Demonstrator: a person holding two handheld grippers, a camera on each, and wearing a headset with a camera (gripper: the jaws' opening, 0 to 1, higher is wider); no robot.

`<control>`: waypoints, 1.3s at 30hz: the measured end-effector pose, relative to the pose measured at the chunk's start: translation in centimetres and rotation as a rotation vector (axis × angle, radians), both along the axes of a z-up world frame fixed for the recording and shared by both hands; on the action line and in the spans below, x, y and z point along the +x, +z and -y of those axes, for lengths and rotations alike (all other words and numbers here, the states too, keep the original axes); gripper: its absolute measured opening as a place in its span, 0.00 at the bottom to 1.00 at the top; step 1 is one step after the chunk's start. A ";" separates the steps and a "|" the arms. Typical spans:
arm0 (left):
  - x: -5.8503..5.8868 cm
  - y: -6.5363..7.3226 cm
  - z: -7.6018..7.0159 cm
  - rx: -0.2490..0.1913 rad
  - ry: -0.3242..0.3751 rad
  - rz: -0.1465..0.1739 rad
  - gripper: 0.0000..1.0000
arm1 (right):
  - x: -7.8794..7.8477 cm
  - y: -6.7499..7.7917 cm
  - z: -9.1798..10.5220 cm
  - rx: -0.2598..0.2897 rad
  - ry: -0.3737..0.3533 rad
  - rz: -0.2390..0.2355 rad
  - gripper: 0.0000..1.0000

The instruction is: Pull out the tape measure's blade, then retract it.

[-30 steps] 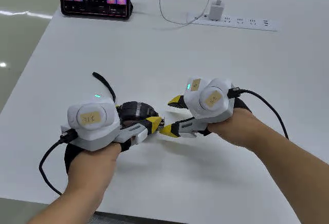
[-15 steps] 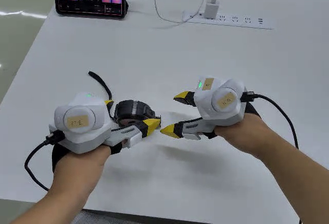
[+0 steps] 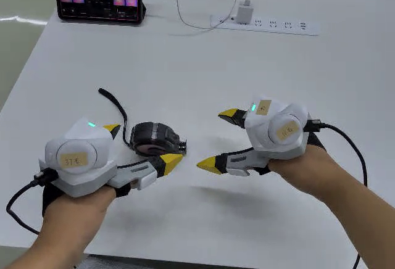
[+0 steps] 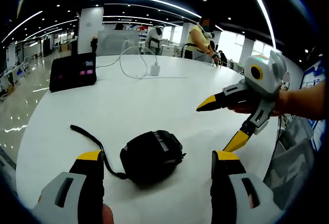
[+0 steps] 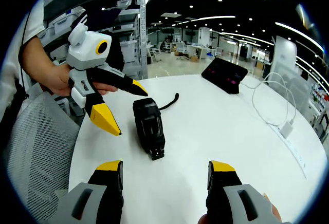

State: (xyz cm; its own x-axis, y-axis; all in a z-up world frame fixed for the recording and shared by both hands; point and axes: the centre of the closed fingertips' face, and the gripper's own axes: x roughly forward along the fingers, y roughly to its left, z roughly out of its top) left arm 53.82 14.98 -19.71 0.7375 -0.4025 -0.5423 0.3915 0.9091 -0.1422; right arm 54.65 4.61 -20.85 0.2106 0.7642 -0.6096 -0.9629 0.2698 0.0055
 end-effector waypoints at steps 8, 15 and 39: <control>-0.7 0.3 0.3 0.000 -0.063 0.010 0.88 | -0.6 0.4 1.1 0.011 -0.041 -0.015 0.68; -1.6 0.3 0.3 0.005 -0.119 0.004 0.92 | -1.1 0.4 2.3 0.023 -0.066 -0.024 0.71; -4.1 0.0 -1.7 0.037 -0.175 -0.005 0.93 | -2.3 1.3 6.2 0.050 -0.164 0.005 0.79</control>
